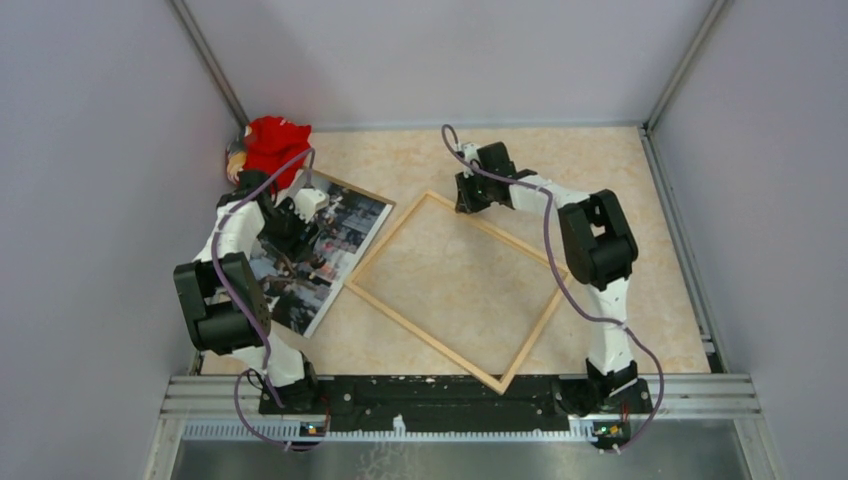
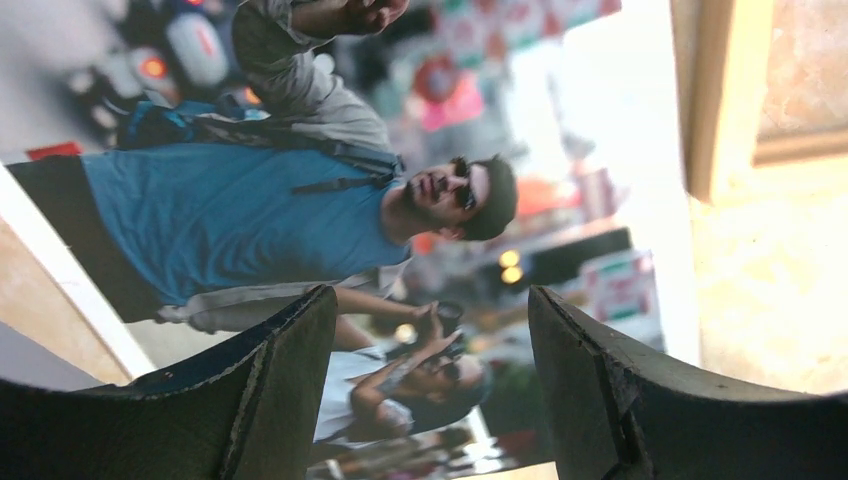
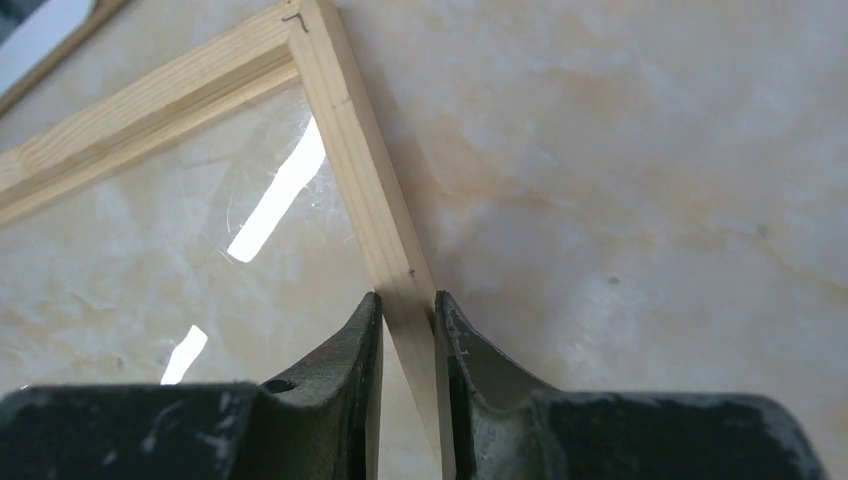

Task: Put the photo into the frame

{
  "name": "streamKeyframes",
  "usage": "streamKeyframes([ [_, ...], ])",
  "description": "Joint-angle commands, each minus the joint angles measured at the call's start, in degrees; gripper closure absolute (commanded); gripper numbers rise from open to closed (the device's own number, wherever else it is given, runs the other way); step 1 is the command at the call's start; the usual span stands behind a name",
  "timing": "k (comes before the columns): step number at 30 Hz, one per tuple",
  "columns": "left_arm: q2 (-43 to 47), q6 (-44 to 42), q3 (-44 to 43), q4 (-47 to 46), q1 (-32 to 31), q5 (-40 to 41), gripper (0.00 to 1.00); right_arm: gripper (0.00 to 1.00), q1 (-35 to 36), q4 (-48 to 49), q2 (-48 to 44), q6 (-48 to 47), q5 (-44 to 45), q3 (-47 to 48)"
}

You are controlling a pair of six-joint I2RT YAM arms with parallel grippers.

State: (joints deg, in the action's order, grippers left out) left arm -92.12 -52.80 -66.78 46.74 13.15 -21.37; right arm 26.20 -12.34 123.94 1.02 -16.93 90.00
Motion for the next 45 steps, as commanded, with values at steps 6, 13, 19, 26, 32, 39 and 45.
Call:
streamKeyframes([
  [6, -0.7, -0.4, 1.0, 0.0, 0.2, -1.4, 0.23, 0.87, -8.2, 6.6, -13.7, 4.5, 15.2, -11.6],
  [13, -0.2, 0.2, 1.3, 0.5, -4.3, -5.1, 0.21, 0.87, -15.3, -0.8, -14.9, 14.2, 26.4, -15.4],
  [19, -2.8, 5.8, -3.0, 0.3, -11.4, -6.1, 0.2, 0.86, -19.1, -1.4, -18.7, 20.7, 33.5, -21.1],
  [26, -6.5, 5.1, -8.8, 1.2, -5.2, 0.1, 0.19, 0.6, -18.6, -0.4, -24.3, 21.5, 31.1, -20.2],
  [32, -9.7, 5.2, -16.6, -1.1, 8.9, 6.2, 0.21, 0.41, -9.0, -5.5, -25.5, 20.5, 33.9, -13.1],
  [39, -9.1, 8.6, -8.7, -25.6, 15.0, 26.2, 0.25, 0.4, 9.2, -1.6, -20.3, 27.3, 26.1, -6.7],
  [45, -11.4, 8.3, -2.6, -37.2, 15.0, 32.2, 0.26, 0.38, 18.4, 0.1, -10.4, 33.6, 19.1, 0.5],
])
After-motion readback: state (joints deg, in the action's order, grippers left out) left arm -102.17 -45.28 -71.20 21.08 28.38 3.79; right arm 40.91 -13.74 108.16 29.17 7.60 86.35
